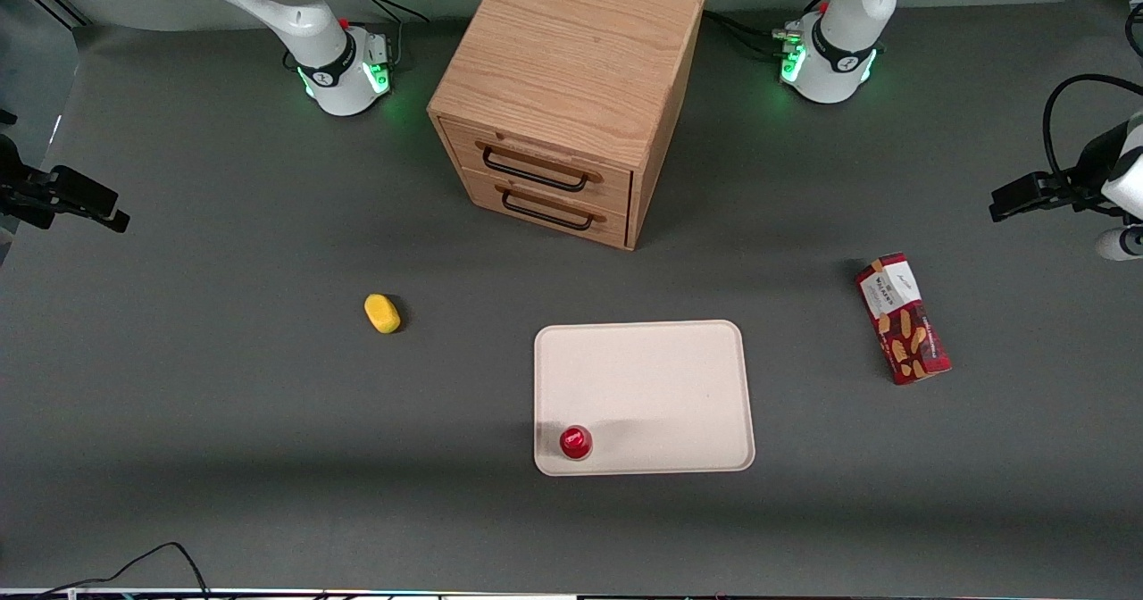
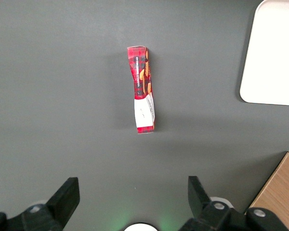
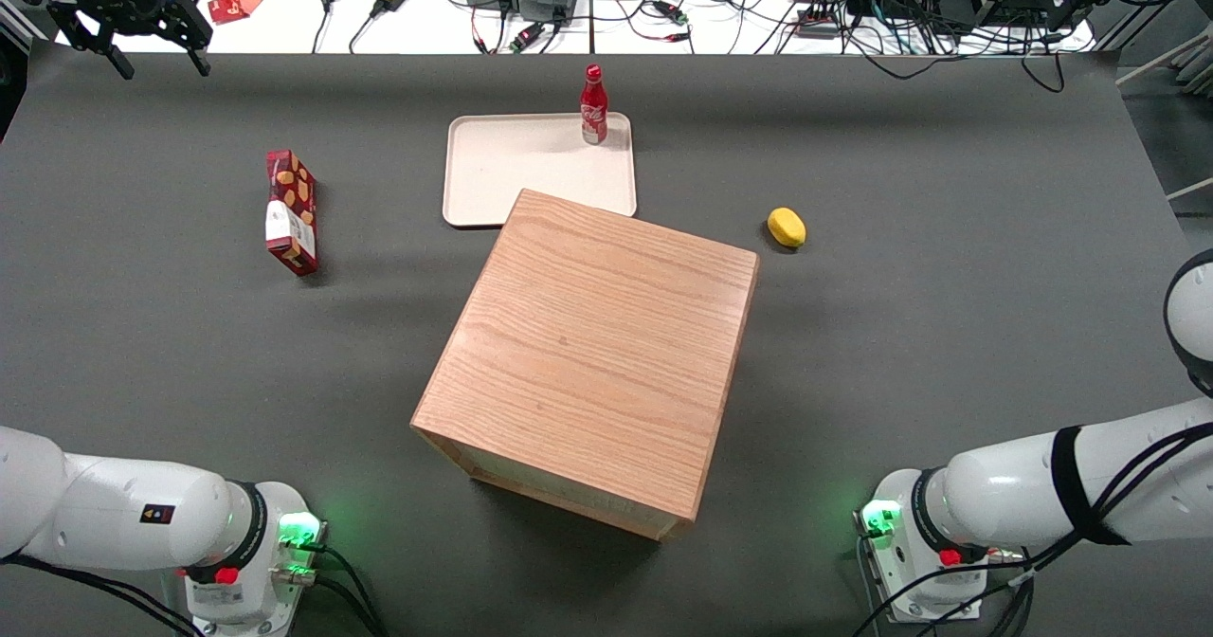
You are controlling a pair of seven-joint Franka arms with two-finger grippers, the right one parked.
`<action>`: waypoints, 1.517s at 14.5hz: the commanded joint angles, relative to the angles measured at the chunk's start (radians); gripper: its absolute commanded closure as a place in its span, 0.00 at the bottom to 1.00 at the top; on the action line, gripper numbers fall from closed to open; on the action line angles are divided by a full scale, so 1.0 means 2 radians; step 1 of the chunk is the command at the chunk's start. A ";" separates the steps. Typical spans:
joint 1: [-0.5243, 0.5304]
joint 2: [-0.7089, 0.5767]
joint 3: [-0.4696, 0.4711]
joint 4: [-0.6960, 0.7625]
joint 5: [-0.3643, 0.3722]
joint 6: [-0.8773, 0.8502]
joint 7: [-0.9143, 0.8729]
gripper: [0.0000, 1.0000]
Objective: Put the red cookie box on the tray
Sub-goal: 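Lower the left gripper onto the red shortbread box and grasp it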
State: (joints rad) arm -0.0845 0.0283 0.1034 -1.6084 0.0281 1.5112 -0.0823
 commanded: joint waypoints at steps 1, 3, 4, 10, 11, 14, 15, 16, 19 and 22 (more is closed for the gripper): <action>-0.007 0.016 0.005 0.020 -0.001 -0.013 0.020 0.00; -0.006 0.020 0.006 0.024 -0.003 -0.014 0.014 0.00; -0.005 0.021 0.006 0.024 -0.005 -0.014 0.017 0.00; 0.001 0.032 0.010 -0.071 -0.004 0.072 0.019 0.00; 0.000 0.032 0.017 -0.101 -0.004 0.105 0.019 0.00; 0.001 0.033 0.018 -0.190 -0.004 0.224 0.019 0.00; 0.002 0.033 0.018 -0.214 -0.005 0.266 0.020 0.00; 0.001 0.039 0.019 -0.236 -0.005 0.306 0.020 0.00; 0.001 0.056 0.022 -0.287 -0.006 0.410 0.018 0.00; 0.002 0.085 0.022 -0.312 -0.015 0.490 0.019 0.00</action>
State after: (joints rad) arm -0.0791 0.1796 0.1421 -2.1969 0.0170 2.4027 -0.0610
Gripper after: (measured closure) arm 0.000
